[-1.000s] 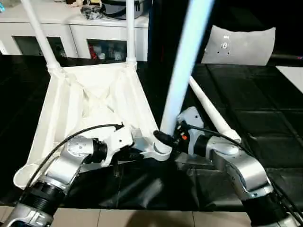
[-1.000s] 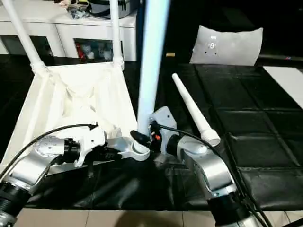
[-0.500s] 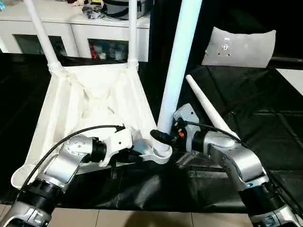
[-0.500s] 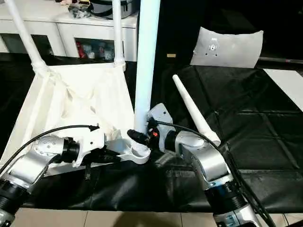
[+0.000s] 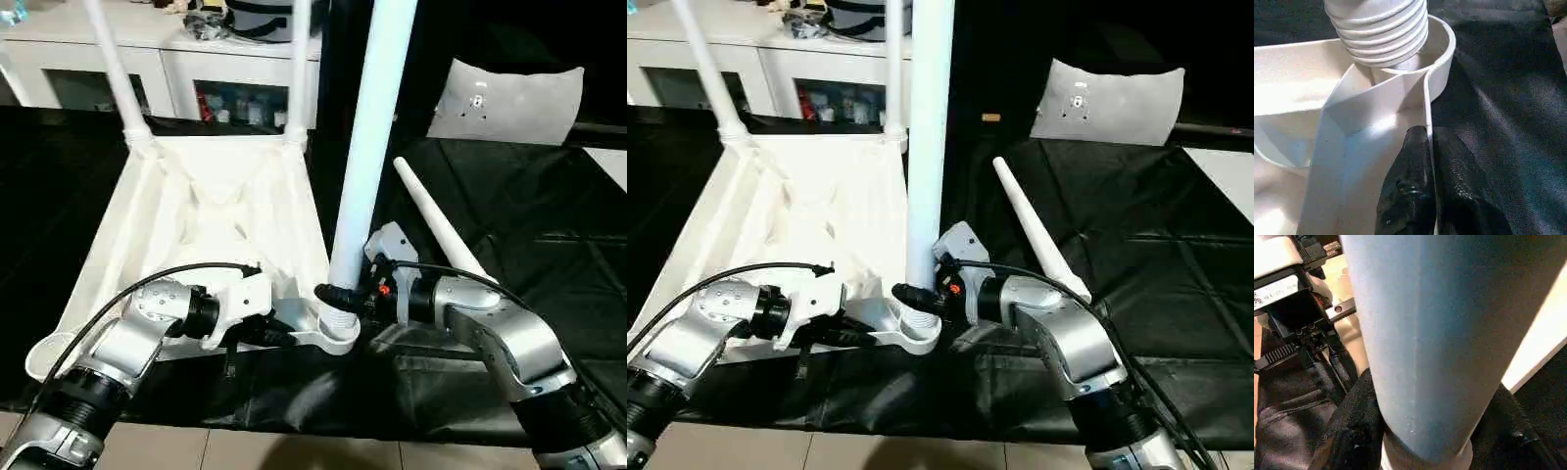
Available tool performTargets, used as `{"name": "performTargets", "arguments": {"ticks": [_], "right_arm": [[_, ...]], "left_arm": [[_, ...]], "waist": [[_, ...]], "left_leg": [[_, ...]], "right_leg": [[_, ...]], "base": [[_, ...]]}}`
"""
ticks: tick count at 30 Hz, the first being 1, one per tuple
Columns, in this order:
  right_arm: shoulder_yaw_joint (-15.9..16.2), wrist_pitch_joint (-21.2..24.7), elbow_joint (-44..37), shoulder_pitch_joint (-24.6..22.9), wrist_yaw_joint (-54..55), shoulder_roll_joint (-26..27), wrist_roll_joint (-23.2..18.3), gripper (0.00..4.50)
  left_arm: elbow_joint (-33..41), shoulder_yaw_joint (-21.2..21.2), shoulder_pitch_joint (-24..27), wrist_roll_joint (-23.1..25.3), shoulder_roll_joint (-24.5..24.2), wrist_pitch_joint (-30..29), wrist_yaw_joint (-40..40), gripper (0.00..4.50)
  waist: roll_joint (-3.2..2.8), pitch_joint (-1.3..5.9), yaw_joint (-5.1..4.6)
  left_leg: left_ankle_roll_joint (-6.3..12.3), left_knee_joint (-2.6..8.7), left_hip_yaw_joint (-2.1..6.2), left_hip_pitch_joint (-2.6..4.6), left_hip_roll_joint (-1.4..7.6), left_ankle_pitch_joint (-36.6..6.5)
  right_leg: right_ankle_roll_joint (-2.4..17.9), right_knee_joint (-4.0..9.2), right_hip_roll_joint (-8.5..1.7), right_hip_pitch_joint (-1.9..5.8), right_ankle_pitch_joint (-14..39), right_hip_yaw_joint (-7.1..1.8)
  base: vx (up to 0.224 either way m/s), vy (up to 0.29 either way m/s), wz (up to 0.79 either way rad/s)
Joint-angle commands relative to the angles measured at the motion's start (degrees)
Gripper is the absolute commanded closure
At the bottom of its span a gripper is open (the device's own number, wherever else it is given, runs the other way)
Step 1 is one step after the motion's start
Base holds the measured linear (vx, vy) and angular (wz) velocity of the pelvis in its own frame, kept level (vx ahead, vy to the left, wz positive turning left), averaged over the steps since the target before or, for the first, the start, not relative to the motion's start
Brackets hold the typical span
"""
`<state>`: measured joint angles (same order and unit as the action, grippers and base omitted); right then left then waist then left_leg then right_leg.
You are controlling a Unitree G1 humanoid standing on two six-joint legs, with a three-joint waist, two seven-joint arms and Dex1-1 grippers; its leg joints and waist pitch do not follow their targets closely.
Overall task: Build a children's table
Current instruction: Insert table leg to table base
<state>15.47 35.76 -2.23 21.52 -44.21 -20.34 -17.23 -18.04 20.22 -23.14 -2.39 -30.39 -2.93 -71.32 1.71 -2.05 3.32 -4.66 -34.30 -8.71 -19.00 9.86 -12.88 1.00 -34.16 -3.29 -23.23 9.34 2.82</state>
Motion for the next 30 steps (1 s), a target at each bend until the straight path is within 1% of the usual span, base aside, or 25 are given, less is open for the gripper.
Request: {"name": "performTargets", "arguments": {"ticks": [1, 2, 3, 5, 7, 9, 10, 11, 15, 16, 17, 19, 21, 26, 28, 30], "right_arm": [[0.2, 2.3, -0.3, -0.9, -0.2, -0.8, 0.1, 2.59], [0.0, 2.8, -0.9, -0.9, -0.2, -0.8, -0.4, 2.59], [-0.2, 3.2, -1.3, -0.9, -0.3, -0.9, -0.7, 2.59], [-0.3, 3.4, -1.6, -0.9, -0.3, -1.0, -0.8, 2.59], [-0.3, 3.6, -2.0, -0.9, -0.4, -1.2, -0.9, 2.59], [-0.4, 3.8, -2.2, -0.9, -0.3, -1.3, -0.9, 2.59], [-0.5, 3.9, -2.4, -0.9, -0.2, -1.4, -0.9, 2.59], [-0.5, 4.0, -2.5, -0.9, -0.1, -1.4, -0.9, 2.59], [-0.7, 5.0, -3.5, -1.3, 0.1, -1.6, -1.1, 2.59], [-0.7, 5.0, -3.3, -1.4, 0.1, -1.6, -1.0, 2.59], [-0.8, 5.1, -3.4, -1.3, 0.1, -1.6, -1.1, 2.59], [-1.0, 5.4, -3.6, -1.2, 0.2, -1.7, -1.4, 2.59], [-1.4, 5.6, -3.9, -1.1, 0.2, -1.8, -1.6, 2.59], [-1.9, 6.5, -4.7, -1.3, -0.1, -1.8, -2.4, 2.59], [-2.4, 7.2, -5.2, -1.6, -0.1, -1.4, -3.3, 2.59], [-1.7, 6.9, -5.0, -1.6, -0.1, -1.6, -2.8, 2.59]], "left_arm": [[-1.5, 2.3, -0.9, 1.7, 0.7, 1.9, -0.9, 4.5], [-2.1, 2.1, -1.1, 2.0, 1.0, 1.9, -0.2, 4.5], [-2.3, 2.0, -1.2, 2.1, 1.2, 1.7, 0.2, 4.5], [-2.4, 1.9, -1.2, 2.0, 1.2, 1.6, 0.2, 4.5], [-2.3, 1.9, -1.3, 1.9, 1.2, 1.3, 0.1, 4.5], [-2.3, 1.8, -1.3, 1.6, 1.1, 0.8, -0.2, 4.5], [-2.1, 1.7, -1.2, 1.3, 1.0, 0.1, -0.4, 4.5], [-2.0, 1.5, -1.2, 1.0, 1.0, -0.4, -0.5, 4.5], [-1.5, 1.1, -1.1, -0.3, 0.9, -3.3, -2.3, 4.5], [-1.2, 1.2, -1.0, -0.8, 0.7, -4.3, -3.1, 4.5], [-1.0, 1.2, -1.1, -0.9, 0.5, -4.8, -3.4, 4.5], [-0.9, 1.0, -1.2, -0.9, 0.4, -5.8, -3.3, 4.5], [-1.0, 0.9, -1.4, -0.8, 0.4, -6.2, -2.9, 4.5], [-0.7, 0.7, -1.7, -0.7, 0.4, -6.0, -2.2, 4.5], [-0.1, 0.6, -1.6, -0.9, 0.4, -6.0, -2.1, 4.5], [0.3, 0.8, -1.6, -0.8, 0.2, -5.8, -2.2, 4.5]], "waist": [[-0.68, 2.63, -0.26], [-0.68, 2.63, -0.26], [-0.5, 2.51, -0.16], [-0.52, 2.46, -0.14], [-0.57, 2.44, -0.19], [-0.58, 2.47, -0.24], [-0.57, 2.48, -0.27], [-0.7, 2.52, -0.28], [-0.58, 2.54, -0.25], [-0.62, 2.6, -0.27], [-0.8, 2.58, -0.3], [-0.57, 2.59, -0.42], [-0.77, 2.57, -0.39], [-0.73, 2.46, -0.42], [-0.72, 2.47, -0.37], [-0.75, 2.46, -0.39]], "left_leg": [[-0.52, 4.51, 0.21, -0.41, 2.5, -10.8], [-0.52, 4.51, 0.21, -0.41, 2.5, -10.8], [-0.5, 4.56, 0.23, -0.24, 2.53, -11.6], [-0.57, 4.58, 0.26, -0.14, 2.55, -12.6], [-0.66, 4.64, 0.36, -0.22, 2.57, -12.9], [-0.76, 4.65, 0.4, -0.27, 2.58, -13.0], [-0.75, 4.69, 0.44, -0.35, 2.61, -12.9], [-0.8, 4.67, 0.44, -0.33, 2.6, -12.8], [-0.75, 4.68, 0.38, -0.44, 2.59, -11.9], [-0.74, 4.67, 0.39, -0.46, 2.62, -11.5], [-0.77, 4.67, 0.41, -0.47, 2.62, -11.5], [-0.75, 4.65, 0.35, -0.49, 2.62, -11.6], [-0.69, 4.64, 0.32, -0.42, 2.63, -11.5], [-0.69, 4.71, 0.35, -0.51, 2.6, -11.8], [-0.6, 4.71, 0.37, -0.46, 2.63, -11.9], [-0.68, 4.73, 0.38, -0.47, 2.66, -11.9]], "right_leg": [[8.7, 4.08, -4.06, 2.97, 18.7, -2.77], [8.7, 4.08, -4.06, 2.97, 18.7, -2.77], [8.0, 4.3, -4.06, 2.83, 21.2, -2.77], [7.2, 4.57, -4.19, 2.65, 23.8, -2.76], [6.5, 4.69, -4.22, 2.6, 25.2, -2.73], [6.1, 4.72, -4.2, 2.57, 25.3, -2.71], [6.2, 4.7, -4.23, 2.57, 25.0, -2.71], [6.4, 4.64, -4.21, 2.57, 24.5, -2.71], [6.9, 4.41, -4.15, 2.71, 22.7, -2.77], [7.1, 4.34, -4.19, 2.78, 22.0, -2.76], [7.6, 4.31, -4.18, 2.75, 21.4, -2.74], [7.9, 4.27, -4.13, 2.81, 20.9, -2.73], [8.0, 4.32, -4.19, 2.77, 21.2, -2.75], [7.8, 4.45, -4.19, 2.83, 21.9, -2.73], [7.6, 4.52, -4.23, 2.8, 22.5, -2.77], [7.6, 4.51, -4.21, 2.73, 22.4, -2.74]], "base": [[0.0, 0.0, 0.0], [0.0, 0.0, 0.0], [0.0, 0.0, 0.0], [0.0, 0.0, 0.0], [0.0, 0.0, 0.0], [0.0, 0.0, 0.0], [0.0, 0.0, 0.0], [0.0, 0.0, 0.0], [0.0, 0.0, 0.0], [0.0, 0.0, 0.0], [0.0, 0.0, 0.0], [0.0, 0.0, 0.0], [0.0, 0.0, 0.0], [0.0, 0.0, 0.0], [0.0, 0.0, 0.0], [0.0, 0.0, 0.0]]}}
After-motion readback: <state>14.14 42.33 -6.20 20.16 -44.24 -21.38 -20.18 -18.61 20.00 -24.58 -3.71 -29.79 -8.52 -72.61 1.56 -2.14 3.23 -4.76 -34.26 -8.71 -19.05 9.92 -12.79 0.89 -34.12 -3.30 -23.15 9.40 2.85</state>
